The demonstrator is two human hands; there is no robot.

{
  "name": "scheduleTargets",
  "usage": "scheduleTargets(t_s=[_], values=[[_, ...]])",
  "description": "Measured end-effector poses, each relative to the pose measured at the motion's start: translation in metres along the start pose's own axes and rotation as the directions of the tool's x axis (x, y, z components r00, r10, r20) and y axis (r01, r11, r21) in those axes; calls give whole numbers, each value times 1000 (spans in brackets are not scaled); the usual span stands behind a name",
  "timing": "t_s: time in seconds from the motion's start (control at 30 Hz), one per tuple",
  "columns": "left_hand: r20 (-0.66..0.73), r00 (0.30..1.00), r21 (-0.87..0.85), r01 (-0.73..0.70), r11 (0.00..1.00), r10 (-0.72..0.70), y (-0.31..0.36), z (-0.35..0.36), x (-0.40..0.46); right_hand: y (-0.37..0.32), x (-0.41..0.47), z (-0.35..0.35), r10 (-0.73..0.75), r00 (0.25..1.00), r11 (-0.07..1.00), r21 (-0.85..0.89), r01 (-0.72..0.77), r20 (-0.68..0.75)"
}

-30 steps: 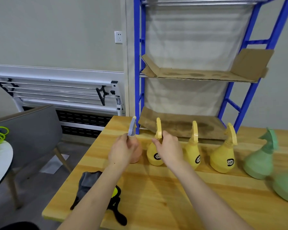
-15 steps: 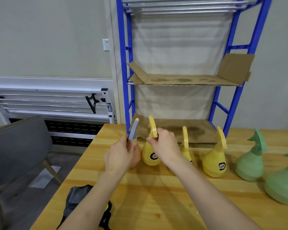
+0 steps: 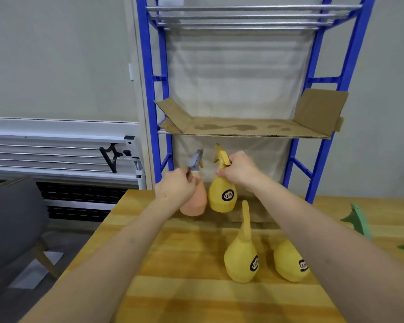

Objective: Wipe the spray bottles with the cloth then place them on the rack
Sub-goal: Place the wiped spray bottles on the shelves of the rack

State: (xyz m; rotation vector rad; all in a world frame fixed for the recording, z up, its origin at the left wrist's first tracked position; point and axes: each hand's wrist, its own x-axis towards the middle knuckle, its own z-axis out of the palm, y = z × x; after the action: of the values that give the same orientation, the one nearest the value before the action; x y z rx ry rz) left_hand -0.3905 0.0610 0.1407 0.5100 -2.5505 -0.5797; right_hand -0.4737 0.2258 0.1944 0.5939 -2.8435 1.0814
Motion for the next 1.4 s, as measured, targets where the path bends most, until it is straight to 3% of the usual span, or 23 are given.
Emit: scheduleTargets(t_s=[0.3,0.47,0.83,1.07,1.27,1.4], values=[[-46,998,-57,50,997,-53,11,57,39,47,50,6,8,1000,997,-81,-6,19],[2,996,-24,84,996,-84,1,71,47,62,60,18,41,997,990,-140,-33,59],[27,997,-167,71,983,-68,-1,68,41,69,50,10,40,998,998,-56,-38,50],[-22,999,-342,24,939,-33,5,55,-17,64,-8,-25,-7,1000,1000,8,7,0],[20,1000,-352,-5,936,13,19,41,-56,60,-87,-45,-52,998,998,46,53,-22],[63,995,-356,-52,933,79,21,38,-76,60,-129,-41,-38,998,998,-42,35,-50]])
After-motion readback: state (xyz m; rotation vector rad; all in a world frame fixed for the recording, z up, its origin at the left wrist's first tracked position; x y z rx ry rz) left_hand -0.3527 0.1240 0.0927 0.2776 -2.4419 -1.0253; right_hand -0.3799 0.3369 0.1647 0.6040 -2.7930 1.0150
